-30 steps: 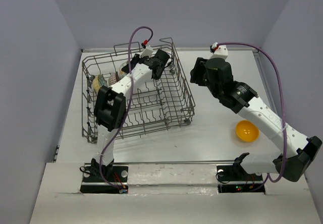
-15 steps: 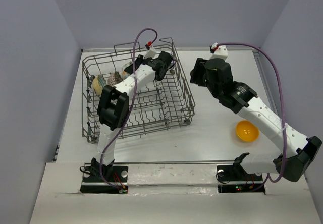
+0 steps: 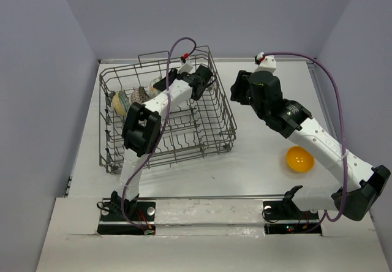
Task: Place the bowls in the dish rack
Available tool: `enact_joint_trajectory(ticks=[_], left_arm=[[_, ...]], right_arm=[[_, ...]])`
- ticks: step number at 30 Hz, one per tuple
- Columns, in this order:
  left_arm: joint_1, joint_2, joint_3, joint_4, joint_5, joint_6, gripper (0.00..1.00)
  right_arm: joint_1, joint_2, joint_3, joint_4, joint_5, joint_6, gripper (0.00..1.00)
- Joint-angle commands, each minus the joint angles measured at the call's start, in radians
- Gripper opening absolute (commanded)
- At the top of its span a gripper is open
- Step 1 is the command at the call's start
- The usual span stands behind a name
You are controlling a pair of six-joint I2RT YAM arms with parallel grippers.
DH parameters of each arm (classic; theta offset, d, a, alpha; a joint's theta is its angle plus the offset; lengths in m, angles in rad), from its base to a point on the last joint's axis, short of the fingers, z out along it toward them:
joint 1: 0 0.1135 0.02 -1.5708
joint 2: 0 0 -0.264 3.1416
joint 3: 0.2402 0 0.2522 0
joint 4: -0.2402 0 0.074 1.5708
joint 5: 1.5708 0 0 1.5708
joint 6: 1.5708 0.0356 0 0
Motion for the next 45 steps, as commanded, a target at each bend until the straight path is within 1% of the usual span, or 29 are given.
enact_joint_trajectory(ticks=[1, 6, 8, 12, 14, 15, 21, 26, 31, 32, 34, 41, 44, 45], left_arm=[[-0.001, 0.020, 0.041, 0.031, -0.008, -0.011, 0.21], [-0.007, 0.032, 0.056, 0.034, -0.014, 0.001, 0.27], [-0.007, 0.034, 0.058, 0.036, -0.016, 0.006, 0.32], [-0.008, 0.031, 0.056, 0.034, -0.019, 0.008, 0.34], [-0.010, 0.026, 0.056, 0.030, -0.027, 0.005, 0.42], [-0.010, 0.023, 0.056, 0.027, -0.028, 0.003, 0.44], [-0.013, -0.014, 0.059, 0.027, -0.039, 0.012, 0.46], [-0.013, -0.044, 0.073, -0.001, -0.057, 0.012, 0.52], [-0.014, -0.083, 0.087, -0.029, -0.063, 0.005, 0.53], [-0.014, -0.090, 0.096, -0.045, -0.063, -0.003, 0.55], [-0.014, -0.118, 0.101, -0.050, -0.059, -0.005, 0.56], [-0.016, -0.222, 0.104, -0.047, 0.010, -0.009, 0.58], [-0.021, -0.302, 0.086, -0.023, 0.103, -0.028, 0.58], [-0.022, -0.364, 0.072, -0.001, 0.168, -0.022, 0.58]], right_arm=[[0.006, -0.030, -0.004, 0.041, 0.027, -0.002, 0.58], [0.006, -0.033, -0.007, 0.041, 0.032, -0.004, 0.58], [0.006, -0.033, -0.007, 0.043, 0.033, -0.004, 0.58], [0.006, -0.033, -0.008, 0.041, 0.033, -0.004, 0.58], [0.006, -0.033, -0.010, 0.043, 0.032, -0.004, 0.58], [0.006, -0.033, -0.008, 0.043, 0.032, -0.004, 0.58], [0.006, -0.028, -0.007, 0.043, 0.027, -0.004, 0.58], [0.006, -0.025, -0.001, 0.041, 0.029, -0.005, 0.58], [0.006, -0.020, 0.004, 0.043, 0.027, -0.009, 0.59], [0.006, -0.017, 0.005, 0.043, 0.027, -0.007, 0.59], [0.006, -0.016, 0.009, 0.043, 0.022, -0.009, 0.59], [0.006, -0.016, 0.022, 0.043, 0.021, -0.015, 0.58], [0.006, -0.020, 0.024, 0.041, 0.033, -0.019, 0.58], [0.006, -0.022, 0.022, 0.040, 0.048, -0.021, 0.59]])
